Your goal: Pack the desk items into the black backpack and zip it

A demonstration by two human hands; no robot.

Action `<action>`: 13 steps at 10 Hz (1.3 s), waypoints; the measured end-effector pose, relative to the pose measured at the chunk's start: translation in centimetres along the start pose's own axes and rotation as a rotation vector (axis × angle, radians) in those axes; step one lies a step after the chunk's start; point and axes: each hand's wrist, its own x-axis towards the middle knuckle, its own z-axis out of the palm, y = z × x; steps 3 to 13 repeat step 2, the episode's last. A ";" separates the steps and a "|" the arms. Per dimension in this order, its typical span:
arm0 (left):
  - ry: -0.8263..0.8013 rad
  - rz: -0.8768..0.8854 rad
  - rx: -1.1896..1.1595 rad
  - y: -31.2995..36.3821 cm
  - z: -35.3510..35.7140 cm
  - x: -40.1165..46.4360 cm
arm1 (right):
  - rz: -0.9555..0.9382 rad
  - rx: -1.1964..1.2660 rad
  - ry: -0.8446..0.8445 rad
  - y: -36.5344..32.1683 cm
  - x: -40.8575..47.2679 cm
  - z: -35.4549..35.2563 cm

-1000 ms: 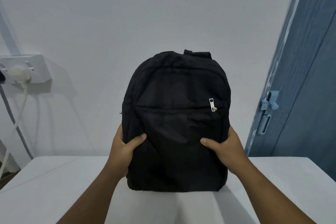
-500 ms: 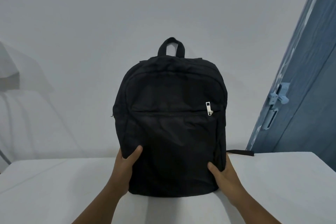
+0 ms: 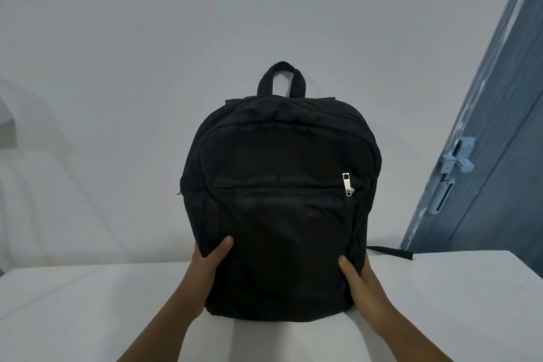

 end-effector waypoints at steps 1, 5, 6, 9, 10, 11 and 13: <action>0.013 -0.023 0.001 0.5 -0.2 -0.4 | 0.011 -0.003 -0.009 -0.7 -0.4 -0.1; 0.103 0.026 0.051 0.2 -0.2 -2.0 | -0.008 -0.045 0.007 -0.6 -1.4 -0.5; 0.103 0.026 0.051 0.2 -0.2 -2.0 | -0.008 -0.045 0.007 -0.6 -1.4 -0.5; 0.103 0.026 0.051 0.2 -0.2 -2.0 | -0.008 -0.045 0.007 -0.6 -1.4 -0.5; 0.103 0.026 0.051 0.2 -0.2 -2.0 | -0.008 -0.045 0.007 -0.6 -1.4 -0.5; 0.103 0.026 0.051 0.2 -0.2 -2.0 | -0.008 -0.045 0.007 -0.6 -1.4 -0.5; 0.103 0.026 0.051 0.2 -0.2 -2.0 | -0.008 -0.045 0.007 -0.6 -1.4 -0.5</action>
